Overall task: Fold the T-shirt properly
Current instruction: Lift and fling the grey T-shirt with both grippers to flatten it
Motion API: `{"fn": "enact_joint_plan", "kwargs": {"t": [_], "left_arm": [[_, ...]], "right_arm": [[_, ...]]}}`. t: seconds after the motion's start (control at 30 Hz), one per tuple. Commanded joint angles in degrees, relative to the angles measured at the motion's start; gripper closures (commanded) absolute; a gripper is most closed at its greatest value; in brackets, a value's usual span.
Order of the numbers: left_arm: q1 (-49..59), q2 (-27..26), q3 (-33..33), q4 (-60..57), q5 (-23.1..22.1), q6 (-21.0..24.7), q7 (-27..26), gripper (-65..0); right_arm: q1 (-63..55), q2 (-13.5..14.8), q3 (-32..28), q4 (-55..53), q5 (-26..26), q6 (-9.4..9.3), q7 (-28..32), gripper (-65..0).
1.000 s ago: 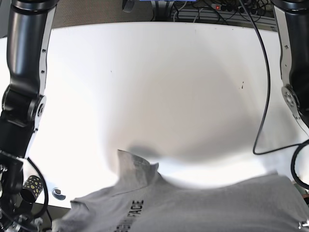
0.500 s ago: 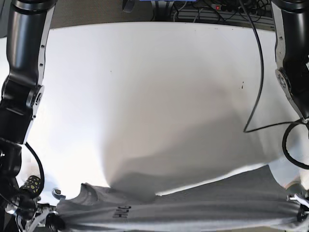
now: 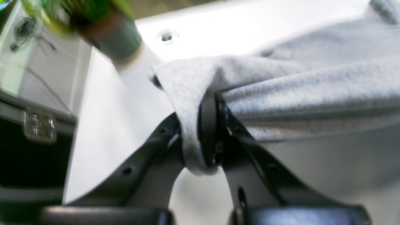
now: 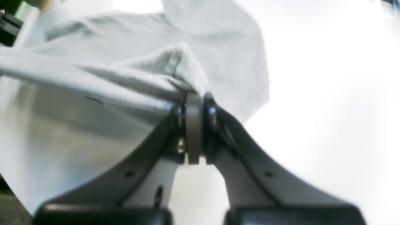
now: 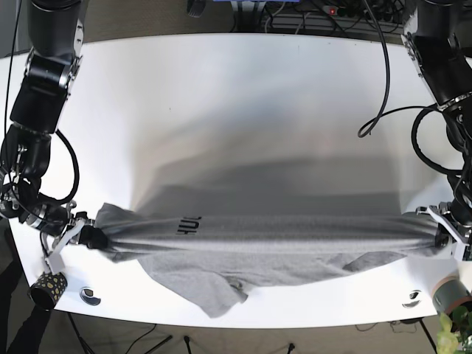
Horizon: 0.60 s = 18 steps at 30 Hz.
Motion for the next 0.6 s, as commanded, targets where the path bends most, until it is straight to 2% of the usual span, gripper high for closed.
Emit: {"fn": "enact_joint_plan", "kwargs": {"t": [0.0, 0.2, 0.37, 0.57], "left_arm": [[1.32, -0.47, -2.97, 2.6, 0.38, 0.23, -1.74, 0.0], [8.88, -0.38, -6.31, 3.13, 0.38, -4.69, -1.74, 0.0], [14.24, -0.29, -10.09, 3.13, 0.38, -5.57, -1.83, 0.0], [17.41, -0.29, -11.94, 2.87, 0.73, -7.68, -1.92, 0.0]], "right_arm": [[-2.09, 1.43, 1.54, 3.35, 0.56, 0.07, 1.43, 0.0], [-12.02, 0.11, 1.89, 9.68, 1.17, 0.07, 1.34, 0.0], [-19.58, 0.11, 1.89, 12.49, 5.13, 0.07, 0.99, 0.0], [-25.12, -1.03, 1.81, 14.25, 5.57, 0.07, 0.99, 0.0]]}}
